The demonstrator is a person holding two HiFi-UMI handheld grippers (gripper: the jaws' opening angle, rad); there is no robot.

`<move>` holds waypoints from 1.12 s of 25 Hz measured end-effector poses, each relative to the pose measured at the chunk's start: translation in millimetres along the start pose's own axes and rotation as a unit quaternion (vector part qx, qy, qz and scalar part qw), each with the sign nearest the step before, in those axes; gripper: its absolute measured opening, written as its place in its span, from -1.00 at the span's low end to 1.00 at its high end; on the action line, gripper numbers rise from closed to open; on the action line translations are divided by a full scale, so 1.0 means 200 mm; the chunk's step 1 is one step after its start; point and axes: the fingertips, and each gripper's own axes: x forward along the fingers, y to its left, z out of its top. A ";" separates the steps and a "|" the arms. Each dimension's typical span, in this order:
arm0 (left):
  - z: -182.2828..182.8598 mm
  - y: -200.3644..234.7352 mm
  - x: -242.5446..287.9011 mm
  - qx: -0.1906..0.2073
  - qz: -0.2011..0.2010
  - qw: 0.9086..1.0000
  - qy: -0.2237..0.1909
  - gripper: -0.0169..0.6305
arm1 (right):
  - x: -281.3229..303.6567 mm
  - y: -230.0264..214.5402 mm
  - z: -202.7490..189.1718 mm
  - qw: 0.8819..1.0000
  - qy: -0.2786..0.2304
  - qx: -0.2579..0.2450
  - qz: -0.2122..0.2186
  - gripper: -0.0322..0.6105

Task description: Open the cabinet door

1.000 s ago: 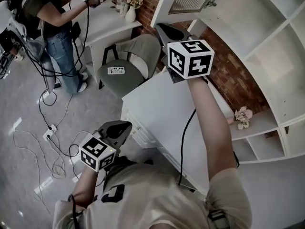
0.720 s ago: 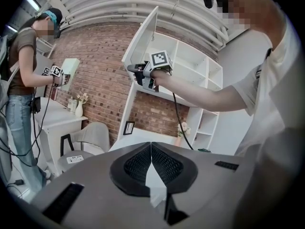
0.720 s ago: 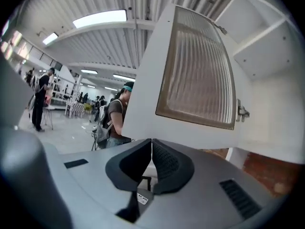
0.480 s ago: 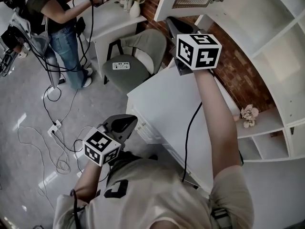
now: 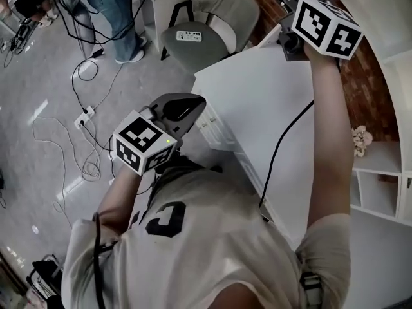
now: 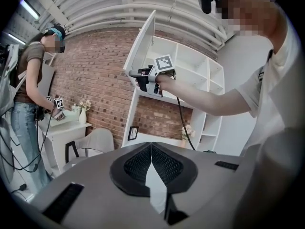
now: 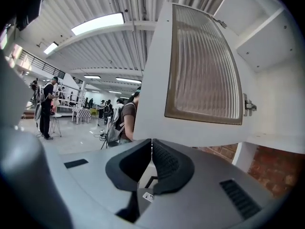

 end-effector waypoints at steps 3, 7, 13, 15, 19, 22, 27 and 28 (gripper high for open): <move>0.02 0.00 0.00 0.002 0.001 1.000 -0.006 -0.90 | 0.00 0.01 -0.02 1.000 0.006 -0.008 -0.002 -0.81; 0.02 0.02 -0.03 0.002 0.004 1.000 -0.010 -0.90 | -0.02 0.06 -0.06 1.000 0.014 0.003 0.010 -0.81; 0.01 0.02 -0.06 -0.009 -0.004 1.000 -0.016 -0.90 | -0.15 0.28 -0.15 0.996 0.019 0.031 0.081 -0.81; 0.01 -0.01 -0.06 -0.008 -0.022 1.000 -0.013 -0.90 | -0.22 0.35 -0.18 0.995 0.022 0.028 0.091 -0.81; -0.01 -0.10 -0.06 0.007 -0.062 0.998 0.006 -0.90 | -0.45 0.47 -0.25 0.996 0.015 0.038 0.084 -0.81; -0.02 -0.12 -0.04 0.023 -0.067 0.997 0.016 -0.90 | -0.62 0.57 -0.33 0.996 0.024 0.004 0.080 -0.81; -0.08 -0.17 -0.01 0.028 -0.098 0.994 0.034 -0.90 | -0.93 0.68 -0.48 0.998 0.033 0.029 0.045 -0.81; -0.09 -0.19 0.00 0.027 -0.105 0.994 0.035 -0.90 | -0.99 0.70 -0.51 0.998 0.033 0.040 0.035 -0.81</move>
